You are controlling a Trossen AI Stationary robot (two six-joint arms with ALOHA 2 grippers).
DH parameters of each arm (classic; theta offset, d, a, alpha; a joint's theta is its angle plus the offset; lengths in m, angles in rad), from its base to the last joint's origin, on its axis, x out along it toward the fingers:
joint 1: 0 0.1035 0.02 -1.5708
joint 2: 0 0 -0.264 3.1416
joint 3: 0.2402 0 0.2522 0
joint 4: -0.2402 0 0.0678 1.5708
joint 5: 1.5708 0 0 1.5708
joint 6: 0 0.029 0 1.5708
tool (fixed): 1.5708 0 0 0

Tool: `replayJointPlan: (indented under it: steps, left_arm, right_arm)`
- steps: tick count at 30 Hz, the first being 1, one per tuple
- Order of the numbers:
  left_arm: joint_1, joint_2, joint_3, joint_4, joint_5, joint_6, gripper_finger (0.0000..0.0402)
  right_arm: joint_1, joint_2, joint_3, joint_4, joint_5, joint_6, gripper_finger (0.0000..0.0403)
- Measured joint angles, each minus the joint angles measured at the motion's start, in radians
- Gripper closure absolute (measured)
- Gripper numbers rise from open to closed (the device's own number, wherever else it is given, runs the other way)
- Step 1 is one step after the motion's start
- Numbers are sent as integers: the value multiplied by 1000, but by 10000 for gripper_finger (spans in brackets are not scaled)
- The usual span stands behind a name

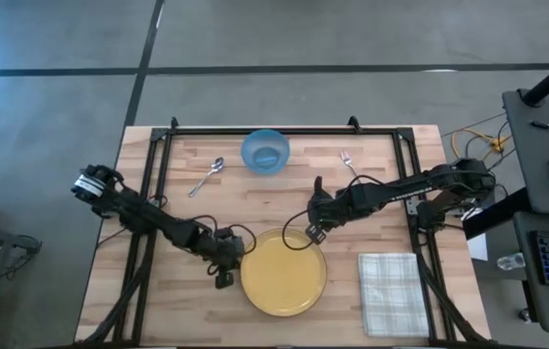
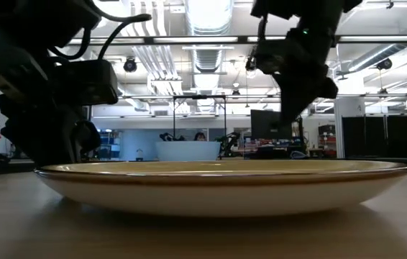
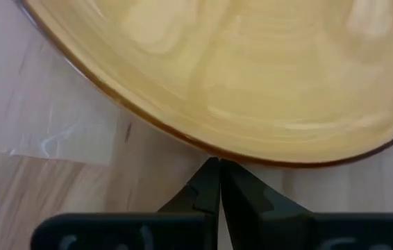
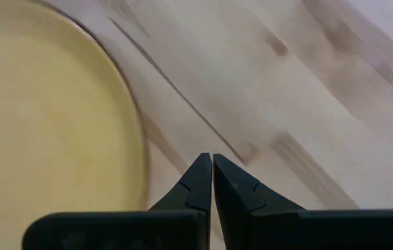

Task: Set table place
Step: Move the yellow plate to the bottom center of the table, then put the blue bowl on top of the yellow plate

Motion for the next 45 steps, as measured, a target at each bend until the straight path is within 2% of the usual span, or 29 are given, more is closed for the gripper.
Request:
replayJointPlan:
  steps: [7,11,14,18,22,25,29,35,45]
  left_arm:
    - [13,-2,2,-26,14,-1,402]
    - [15,-3,3,-49,25,-1,402]
    - [15,-22,3,-97,27,-24,402]
    - [19,-111,-6,-205,31,-36,402]
    - [45,-253,-1,-350,20,-52,402]
    - [73,-346,-2,-468,4,-58,402]
    - [117,-467,-2,-569,-2,-82,402]
    - [136,-597,-2,-593,-44,-100,402]
    - [141,-683,-2,-591,-72,-140,402]
  right_arm:
    - [0,0,-39,-168,-39,0,394]
    - [12,1,-84,-158,-126,27,394]
    - [32,2,-107,-119,-130,78,394]
    - [35,1,-101,-28,-123,85,394]
    - [12,1,-62,23,-43,51,394]
    - [-30,1,-29,25,20,9,394]
    - [-113,1,4,54,32,-49,394]
    - [-210,1,38,68,4,-111,394]
    - [-241,1,43,89,10,-115,394]
